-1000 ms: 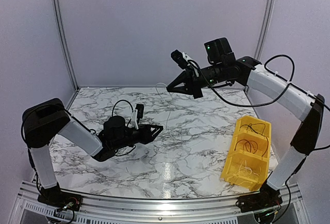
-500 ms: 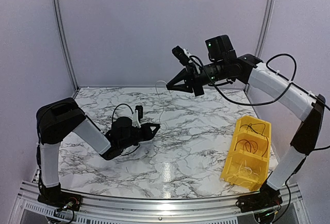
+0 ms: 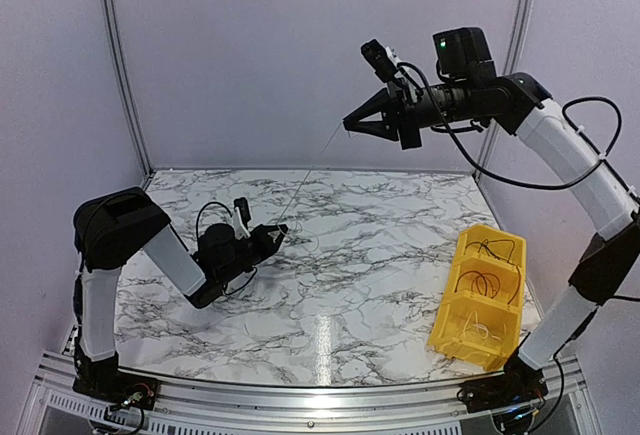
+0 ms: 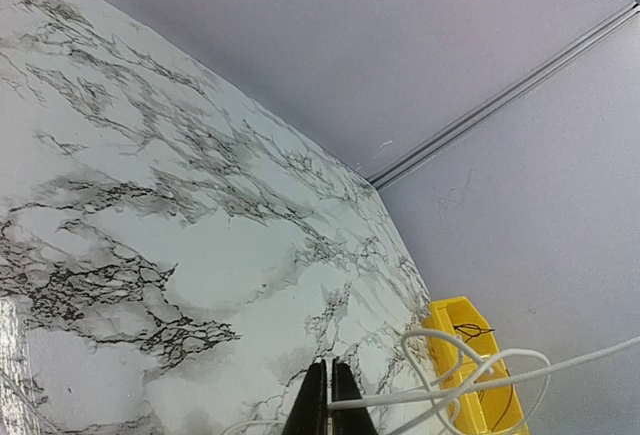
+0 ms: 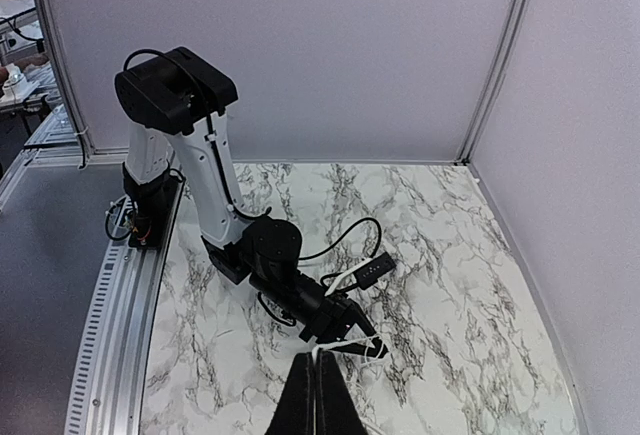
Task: Untangle the cables
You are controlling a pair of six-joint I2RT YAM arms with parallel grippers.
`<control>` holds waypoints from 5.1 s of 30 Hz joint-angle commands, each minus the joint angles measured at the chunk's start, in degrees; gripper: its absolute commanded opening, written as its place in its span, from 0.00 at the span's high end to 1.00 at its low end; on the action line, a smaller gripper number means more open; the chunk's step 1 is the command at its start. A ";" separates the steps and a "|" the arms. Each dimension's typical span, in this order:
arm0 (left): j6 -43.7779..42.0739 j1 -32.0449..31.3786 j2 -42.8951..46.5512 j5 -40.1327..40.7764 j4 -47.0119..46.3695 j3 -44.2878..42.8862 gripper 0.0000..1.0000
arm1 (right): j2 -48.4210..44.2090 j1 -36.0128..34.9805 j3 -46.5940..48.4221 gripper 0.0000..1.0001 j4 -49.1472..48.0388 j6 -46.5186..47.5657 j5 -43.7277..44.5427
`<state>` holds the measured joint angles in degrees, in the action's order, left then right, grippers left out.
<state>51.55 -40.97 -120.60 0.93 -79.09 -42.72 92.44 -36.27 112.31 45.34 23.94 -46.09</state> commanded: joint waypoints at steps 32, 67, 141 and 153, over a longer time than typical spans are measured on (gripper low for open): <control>-26.45 -3.97 14.10 -10.80 6.36 7.25 0.40 | -6.51 6.66 7.80 1.00 -3.68 0.44 -1.58; -37.95 -18.95 -2.05 0.54 9.25 -14.49 0.39 | -5.96 6.66 4.89 1.00 -5.68 -1.91 -4.98; -17.57 -11.42 -6.05 6.65 7.26 -7.03 1.00 | -46.97 37.61 -29.76 1.00 33.29 29.16 12.09; -16.42 -11.43 -6.66 5.80 7.11 -7.21 1.00 | -52.51 37.61 -40.65 1.00 33.32 34.62 24.08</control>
<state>34.54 -52.80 -126.96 6.90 -69.63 -50.06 39.40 0.93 74.81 77.76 56.34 -25.96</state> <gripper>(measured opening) 0.025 0.012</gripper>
